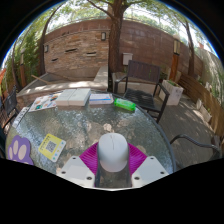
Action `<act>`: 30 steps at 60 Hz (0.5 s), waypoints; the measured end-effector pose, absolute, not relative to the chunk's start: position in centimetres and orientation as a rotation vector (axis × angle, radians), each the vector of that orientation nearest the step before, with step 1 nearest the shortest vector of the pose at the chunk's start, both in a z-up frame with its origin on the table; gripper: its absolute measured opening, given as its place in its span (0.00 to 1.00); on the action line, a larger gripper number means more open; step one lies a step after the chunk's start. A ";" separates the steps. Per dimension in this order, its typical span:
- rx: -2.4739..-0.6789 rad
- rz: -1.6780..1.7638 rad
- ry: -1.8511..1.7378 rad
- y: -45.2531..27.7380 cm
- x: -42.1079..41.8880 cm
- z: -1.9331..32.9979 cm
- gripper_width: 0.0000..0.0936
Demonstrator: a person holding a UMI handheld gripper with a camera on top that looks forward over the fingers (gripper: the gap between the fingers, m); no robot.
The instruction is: Arrange mouse
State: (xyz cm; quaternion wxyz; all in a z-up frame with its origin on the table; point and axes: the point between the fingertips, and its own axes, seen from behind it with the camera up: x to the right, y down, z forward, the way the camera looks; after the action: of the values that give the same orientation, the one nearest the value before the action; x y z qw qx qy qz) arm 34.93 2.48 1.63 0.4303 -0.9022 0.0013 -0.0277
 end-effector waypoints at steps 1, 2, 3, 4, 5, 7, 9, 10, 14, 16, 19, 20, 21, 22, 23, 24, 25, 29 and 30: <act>-2.239 -0.078 0.016 2.4 35.0 2.4 0.38; -2.226 -0.088 0.029 2.4 35.0 3.3 0.38; -2.210 -0.095 0.042 2.3 35.1 4.3 0.38; -2.192 -0.096 0.057 2.3 35.0 5.5 0.38; -2.172 -0.093 0.073 2.2 34.8 6.8 0.38; -2.129 -0.088 0.107 2.3 34.5 9.6 0.38; -2.075 -0.078 0.128 2.0 33.6 13.0 0.39; -2.049 -0.074 0.133 1.7 33.0 14.7 0.39; -1.940 -0.058 0.147 1.0 30.3 21.5 0.39; -1.901 -0.035 0.148 0.2 28.2 24.1 0.39; -1.853 0.009 0.153 -1.0 24.6 27.3 0.40; -1.847 0.025 0.149 -1.5 23.1 27.7 0.40; -1.846 0.041 0.141 -1.9 21.5 27.8 0.40; -1.848 0.056 0.132 -2.3 20.0 27.7 0.39; -1.851 0.069 0.124 -2.7 18.4 27.4 0.39; -1.850 0.080 0.118 -3.8 16.6 27.1 0.39; -1.868 0.091 0.103 -3.0 15.4 26.7 0.39; -1.960 0.128 0.043 -4.0 9.5 21.5 0.38; -1.981 0.134 0.033 -4.5 7.8 19.7 0.38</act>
State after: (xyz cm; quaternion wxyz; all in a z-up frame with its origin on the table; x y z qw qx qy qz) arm 7.83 -4.54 19.71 0.5462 -0.8357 0.0140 0.0563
